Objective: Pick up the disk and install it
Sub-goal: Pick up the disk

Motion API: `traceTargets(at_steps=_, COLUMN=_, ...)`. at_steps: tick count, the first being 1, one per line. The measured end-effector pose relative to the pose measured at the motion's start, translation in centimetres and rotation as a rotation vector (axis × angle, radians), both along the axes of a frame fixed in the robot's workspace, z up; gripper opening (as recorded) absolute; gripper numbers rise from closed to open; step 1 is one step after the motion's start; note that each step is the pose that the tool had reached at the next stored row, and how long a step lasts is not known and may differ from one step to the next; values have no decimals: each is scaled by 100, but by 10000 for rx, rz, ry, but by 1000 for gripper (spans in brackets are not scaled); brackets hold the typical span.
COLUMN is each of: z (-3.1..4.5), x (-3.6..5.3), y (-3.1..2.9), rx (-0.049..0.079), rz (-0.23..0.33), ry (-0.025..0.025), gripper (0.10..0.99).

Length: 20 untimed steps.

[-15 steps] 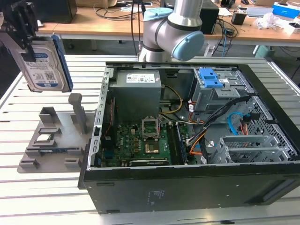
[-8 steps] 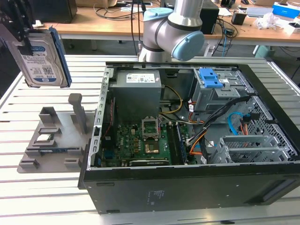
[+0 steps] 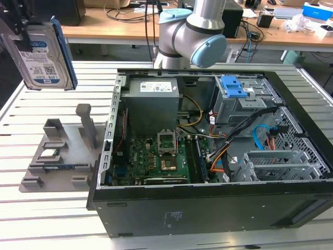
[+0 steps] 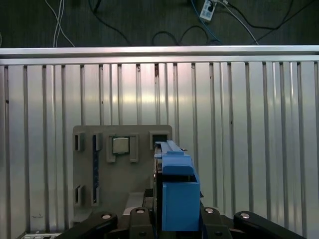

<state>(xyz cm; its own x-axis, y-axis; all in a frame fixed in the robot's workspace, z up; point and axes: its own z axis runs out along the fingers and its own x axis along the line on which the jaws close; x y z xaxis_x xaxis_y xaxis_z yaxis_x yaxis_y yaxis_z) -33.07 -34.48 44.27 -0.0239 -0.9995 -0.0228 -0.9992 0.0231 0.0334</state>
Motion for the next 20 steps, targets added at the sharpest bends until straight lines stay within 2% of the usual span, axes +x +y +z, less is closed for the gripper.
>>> traceTargets(at_steps=5, z=91, x=0, y=2, rx=1, rz=0, ry=-1, gripper=361)
traceTargets(at_steps=9, z=188, x=0, y=5, rx=1, rz=0, ry=-1, gripper=361)
traceTargets(at_steps=13, z=329, x=0, y=8, rx=1, rz=0, ry=0, gripper=361)
traceTargets(at_steps=19, z=482, x=0, y=10, rx=1, rz=0, ry=0, gripper=361)
traceTargets(at_steps=20, z=488, x=0, y=11, rx=1, rz=0, ry=0, gripper=361)
